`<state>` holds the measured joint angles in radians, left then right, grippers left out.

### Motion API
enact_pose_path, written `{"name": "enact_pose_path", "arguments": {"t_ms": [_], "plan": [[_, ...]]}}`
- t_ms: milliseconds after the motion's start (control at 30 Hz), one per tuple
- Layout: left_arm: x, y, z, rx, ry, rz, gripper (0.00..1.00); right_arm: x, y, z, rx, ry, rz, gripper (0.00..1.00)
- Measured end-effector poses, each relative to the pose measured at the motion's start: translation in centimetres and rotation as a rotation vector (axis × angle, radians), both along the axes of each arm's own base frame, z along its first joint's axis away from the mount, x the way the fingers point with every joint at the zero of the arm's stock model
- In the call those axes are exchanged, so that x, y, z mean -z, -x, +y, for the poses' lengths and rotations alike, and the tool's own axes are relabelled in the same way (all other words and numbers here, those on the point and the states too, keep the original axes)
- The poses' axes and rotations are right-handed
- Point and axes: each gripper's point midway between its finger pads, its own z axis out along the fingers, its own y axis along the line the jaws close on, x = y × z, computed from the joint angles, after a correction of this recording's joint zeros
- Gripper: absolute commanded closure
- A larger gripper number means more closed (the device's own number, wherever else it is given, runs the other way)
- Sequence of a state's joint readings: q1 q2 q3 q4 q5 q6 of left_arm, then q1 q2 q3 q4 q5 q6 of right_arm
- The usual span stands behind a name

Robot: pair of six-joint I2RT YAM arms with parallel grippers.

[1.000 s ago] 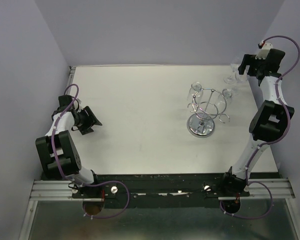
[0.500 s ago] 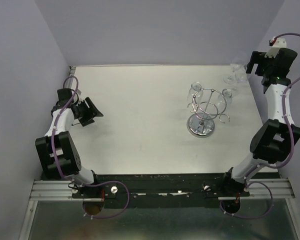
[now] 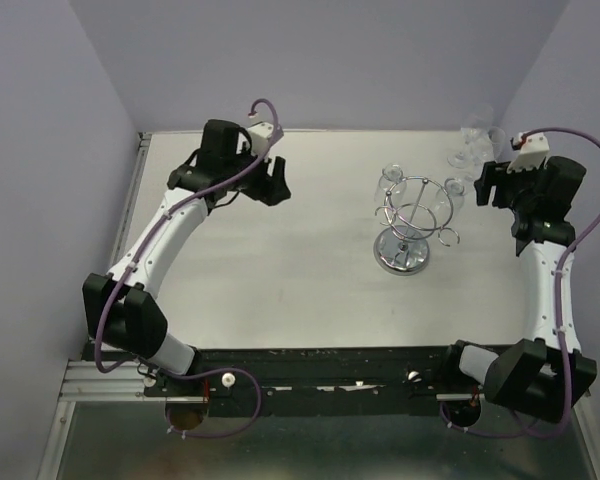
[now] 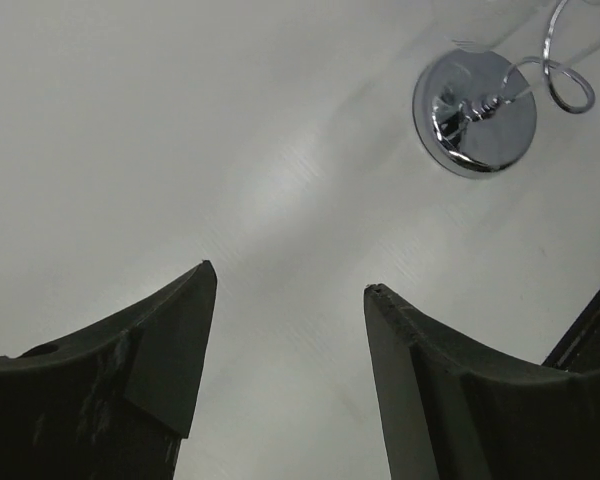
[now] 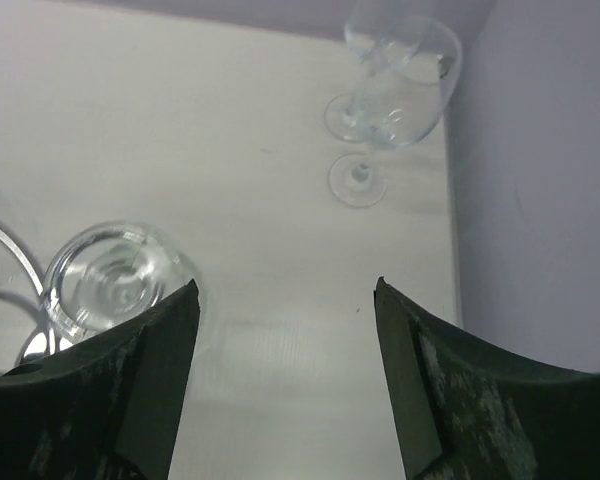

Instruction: Take the wine glass off the wine glass rack

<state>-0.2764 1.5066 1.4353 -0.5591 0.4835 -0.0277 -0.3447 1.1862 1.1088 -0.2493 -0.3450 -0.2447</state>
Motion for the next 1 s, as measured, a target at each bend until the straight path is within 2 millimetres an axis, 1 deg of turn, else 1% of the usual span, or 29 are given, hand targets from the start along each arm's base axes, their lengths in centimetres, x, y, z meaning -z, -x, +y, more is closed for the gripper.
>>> {"name": "enact_pose_path", "arguments": {"t_ms": [33,67,100,167,233,300,333,400,500,667,733,833,1000], "plan": [[-0.3,0.5,-1.2,0.041,-0.006,-0.016,0.24,0.7,0.8,0.6,-0.027,0.014,0.016,0.3],[-0.7,1.4,-3.0,0.107,-0.024,-0.043,0.23,1.4,1.6,1.1,-0.047,0.027,0.034,0.32],[-1.0,1.8,-4.0,0.146,-0.035,-0.064,0.23,1.9,2.3,1.5,-0.066,0.04,0.047,0.33],[-1.5,3.4,-7.1,0.257,-0.062,-0.11,0.22,2.8,3.6,2.2,-0.093,0.065,0.074,0.36],[-1.8,5.0,-9.6,0.35,-0.083,-0.142,0.19,3.0,4.8,2.4,-0.106,0.088,0.089,0.39],[-2.1,6.5,-11.6,0.43,-0.102,-0.171,0.18,3.0,5.8,2.7,-0.115,0.109,0.095,0.42],[-2.2,7.4,-13.0,0.478,-0.116,-0.188,0.18,3.1,6.4,2.9,-0.12,0.118,0.1,0.43],[-2.2,8.5,-14.7,0.534,-0.134,-0.211,0.18,3.2,7.3,3.2,-0.132,0.125,0.113,0.46],[-2.4,9.0,-16.7,0.59,-0.165,-0.241,0.18,4.1,8.3,3.8,-0.161,0.117,0.153,0.5],[-2.8,8.7,-19.3,0.648,-0.191,-0.288,0.16,6.4,9.5,4.8,-0.201,0.07,0.234,0.54],[-2.8,8.8,-19.8,0.668,-0.198,-0.299,0.16,6.8,9.6,5.2,-0.214,0.057,0.249,0.55],[-2.8,9.1,-20.1,0.691,-0.21,-0.313,0.15,7.0,9.6,5.8,-0.235,0.047,0.258,0.55],[-2.6,10.1,-20.8,0.741,-0.23,-0.338,0.15,7.2,9.6,7.5,-0.286,0.042,0.261,0.55]]}}
